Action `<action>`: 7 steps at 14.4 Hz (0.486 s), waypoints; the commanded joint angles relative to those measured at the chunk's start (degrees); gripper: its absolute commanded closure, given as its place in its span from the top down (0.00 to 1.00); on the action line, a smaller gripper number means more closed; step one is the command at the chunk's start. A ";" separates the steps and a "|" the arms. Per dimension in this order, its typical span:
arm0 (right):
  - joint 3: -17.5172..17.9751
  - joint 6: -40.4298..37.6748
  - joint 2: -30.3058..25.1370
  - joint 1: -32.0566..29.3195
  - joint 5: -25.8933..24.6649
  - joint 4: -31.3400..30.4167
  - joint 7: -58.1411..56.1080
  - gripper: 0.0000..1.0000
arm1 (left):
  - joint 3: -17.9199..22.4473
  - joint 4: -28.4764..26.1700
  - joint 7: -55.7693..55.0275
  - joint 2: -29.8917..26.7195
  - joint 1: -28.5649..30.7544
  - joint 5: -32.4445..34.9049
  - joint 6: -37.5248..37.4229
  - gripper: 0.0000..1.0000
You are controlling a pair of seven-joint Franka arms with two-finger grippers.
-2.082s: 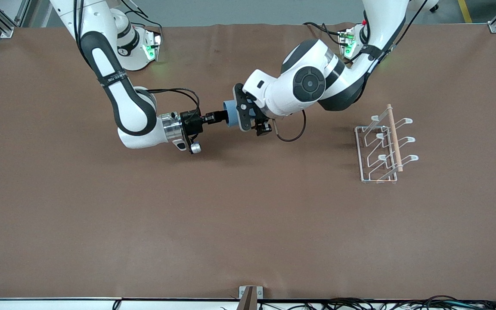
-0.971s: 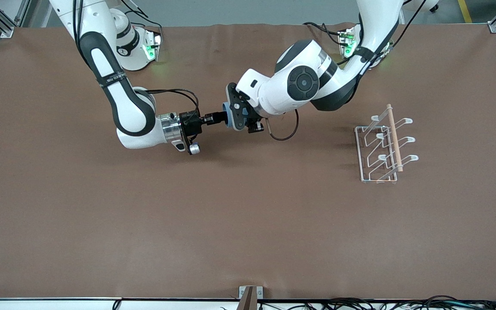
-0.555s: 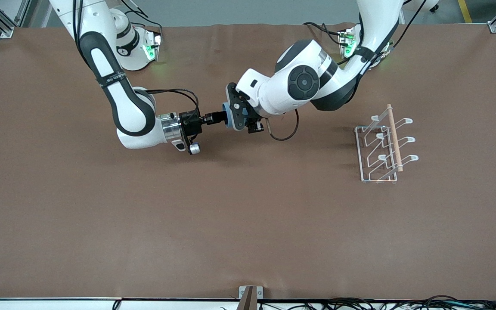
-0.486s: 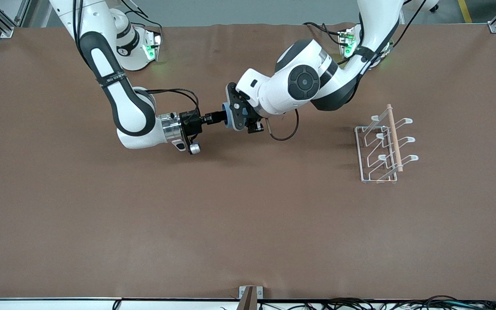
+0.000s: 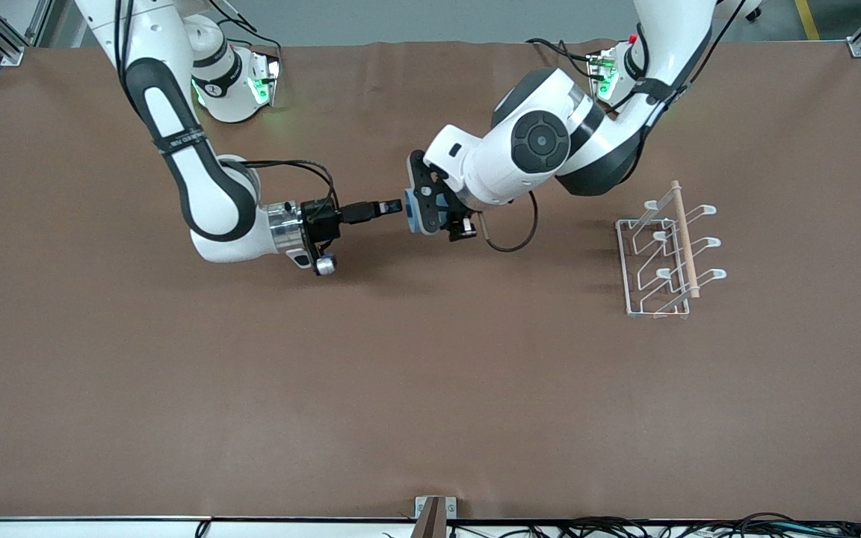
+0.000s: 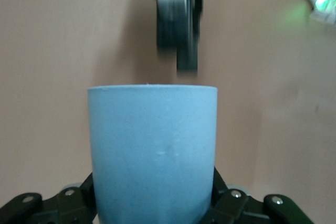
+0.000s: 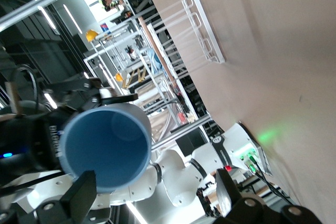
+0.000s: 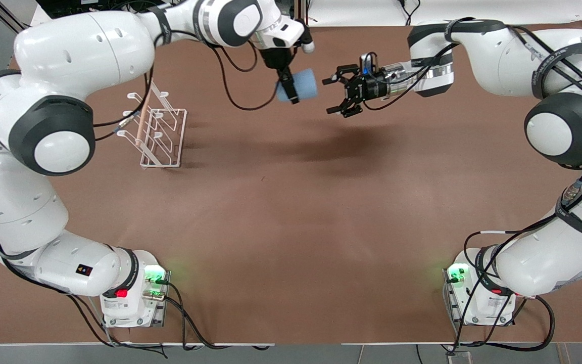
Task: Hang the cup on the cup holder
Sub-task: 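Open the right gripper and withdraw while the left gripper carries the cup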
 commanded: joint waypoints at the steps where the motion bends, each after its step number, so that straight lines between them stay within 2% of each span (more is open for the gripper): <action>1: 0.24 -0.92 -1.67 -4.47 -2.13 -0.72 2.18 1.00 | -0.20 0.34 0.97 -2.82 2.54 5.95 -6.81 0.36; 4: 0.24 -0.92 -3.42 -11.15 -12.40 -0.46 3.93 1.00 | 0.06 0.43 1.06 -5.54 2.98 14.73 -12.97 0.30; 6: 0.07 -0.66 -5.09 -15.28 -19.43 -0.02 5.94 1.00 | 0.06 0.35 1.07 -7.82 2.90 22.19 -16.31 0.16; 7: -0.02 -0.48 -5.80 -17.30 -23.73 1.11 6.48 1.00 | -0.38 0.35 1.07 -8.10 2.55 27.02 -18.94 0.11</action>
